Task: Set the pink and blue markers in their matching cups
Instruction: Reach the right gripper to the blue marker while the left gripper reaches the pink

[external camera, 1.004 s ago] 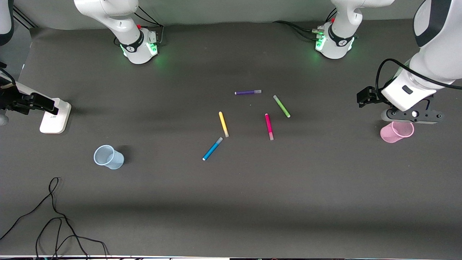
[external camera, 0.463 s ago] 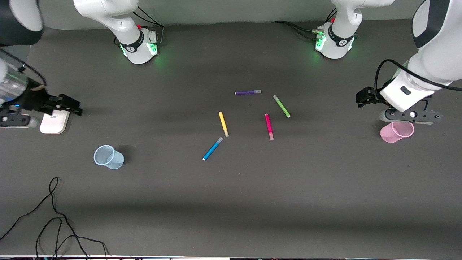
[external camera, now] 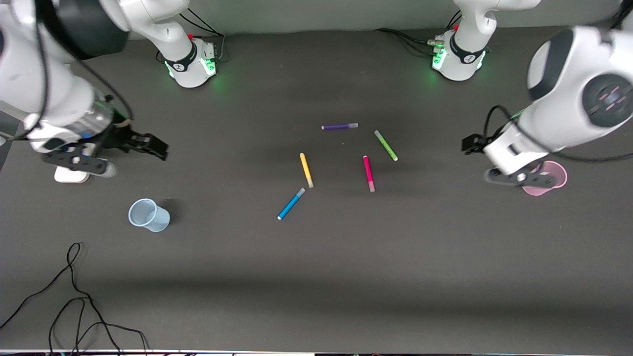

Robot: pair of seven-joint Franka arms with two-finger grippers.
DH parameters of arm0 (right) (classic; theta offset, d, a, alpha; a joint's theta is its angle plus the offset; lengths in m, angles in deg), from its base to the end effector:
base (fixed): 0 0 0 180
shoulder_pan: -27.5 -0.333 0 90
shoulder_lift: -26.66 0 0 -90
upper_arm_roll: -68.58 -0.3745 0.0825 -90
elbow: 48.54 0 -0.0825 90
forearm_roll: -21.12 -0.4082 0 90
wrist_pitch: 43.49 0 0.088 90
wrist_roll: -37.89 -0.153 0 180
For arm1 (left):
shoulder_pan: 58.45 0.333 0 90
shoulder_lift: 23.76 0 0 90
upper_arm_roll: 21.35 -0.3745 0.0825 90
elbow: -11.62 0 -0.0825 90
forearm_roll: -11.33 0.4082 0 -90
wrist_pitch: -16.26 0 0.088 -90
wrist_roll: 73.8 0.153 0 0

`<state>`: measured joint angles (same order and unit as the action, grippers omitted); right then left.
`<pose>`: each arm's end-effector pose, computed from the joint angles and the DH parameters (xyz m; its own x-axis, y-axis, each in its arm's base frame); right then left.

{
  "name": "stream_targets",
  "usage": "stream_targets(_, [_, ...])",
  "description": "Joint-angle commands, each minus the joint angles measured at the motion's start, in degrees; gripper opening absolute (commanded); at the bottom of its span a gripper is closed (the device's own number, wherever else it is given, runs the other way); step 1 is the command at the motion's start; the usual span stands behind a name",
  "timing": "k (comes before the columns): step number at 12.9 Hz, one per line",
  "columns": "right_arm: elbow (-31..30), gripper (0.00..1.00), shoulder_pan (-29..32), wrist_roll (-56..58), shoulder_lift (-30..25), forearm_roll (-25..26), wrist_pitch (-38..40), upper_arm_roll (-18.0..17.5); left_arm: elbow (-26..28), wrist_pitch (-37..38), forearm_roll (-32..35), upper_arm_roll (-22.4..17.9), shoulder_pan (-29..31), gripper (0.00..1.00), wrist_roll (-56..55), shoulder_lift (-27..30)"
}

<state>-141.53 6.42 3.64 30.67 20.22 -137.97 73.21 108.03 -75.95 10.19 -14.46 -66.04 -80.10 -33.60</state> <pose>0.5790 0.1749 0.5764 0.9507 -0.3072 -0.0418 -0.3068 -0.9516 0.0164 0.5893 -0.1510 0.4839 0.9599 -0.1372 -0.2443 -0.1383 -0.9903 0.0129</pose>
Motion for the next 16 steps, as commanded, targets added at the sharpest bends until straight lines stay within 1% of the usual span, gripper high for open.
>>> stream_targets(1, [7.3, 1.0, -5.0, -12.7, 6.6, -0.9, -0.1, 0.5, -2.9, -2.6, -0.4, 2.3, -1.2, 0.93, -4.9, -5.2])
stream_targets(2, [9.1, 1.0, -6.8, -16.8, 8.9, -2.3, -0.7, 0.5, -2.8, -5.2, -0.5, 2.7, -1.9, 0.93, -6.3, -6.5])
stream_targets(4, [9.9, 1.0, -9.2, -24.7, 11.2, -4.4, -4.1, 0.5, -2.7, -10.6, -1.2, 2.7, -4.0, 0.92, -8.4, -10.2])
stream_targets(7, [9.9, 1.0, -14.4, -35.9, 14.8, -5.0, -9.7, 0.5, -1.1, -18.3, -6.4, 2.7, -5.9, 0.89, -10.1, -14.6])
stream_targets(9, [9.9, 1.0, -18.3, -42.4, 17.3, -4.7, -11.8, 0.5, 0.7, -23.9, -7.6, 2.7, -8.6, 0.88, -15.4, -16.8])
stream_targets(11, [10.0, 1.0, -19.5, -46.7, 18.7, -4.8, -12.0, 0.5, 3.9, -30.5, -7.6, 2.7, -11.7, 0.88, -20.7, -18.1])
stream_targets(12, [10.0, 1.0, -19.5, -47.5, 19.0, -4.8, -12.0, 0.5, 6.1, -33.4, -7.6, 2.7, -12.4, 0.88, -21.3, -18.4])
stream_targets(13, [9.9, 1.0, -19.5, -47.5, 19.6, -4.8, -12.6, 0.5, 8.8, -36.2, -7.6, 2.7, -12.7, 0.88, -21.4, -18.1])
stream_targets(14, [9.8, 1.0, -19.5, -47.5, 20.2, -4.8, -12.7, 0.5, 11.9, -39.0, -7.6, 2.7, -13.3, 0.85, -21.6, -17.5])
stream_targets(16, [9.6, 1.0, -19.5, -47.5, 21.5, -4.7, -13.2, 0.5, 16.8, -43.1, -7.6, 2.7, -14.2, 0.84, -23.9, -16.3])
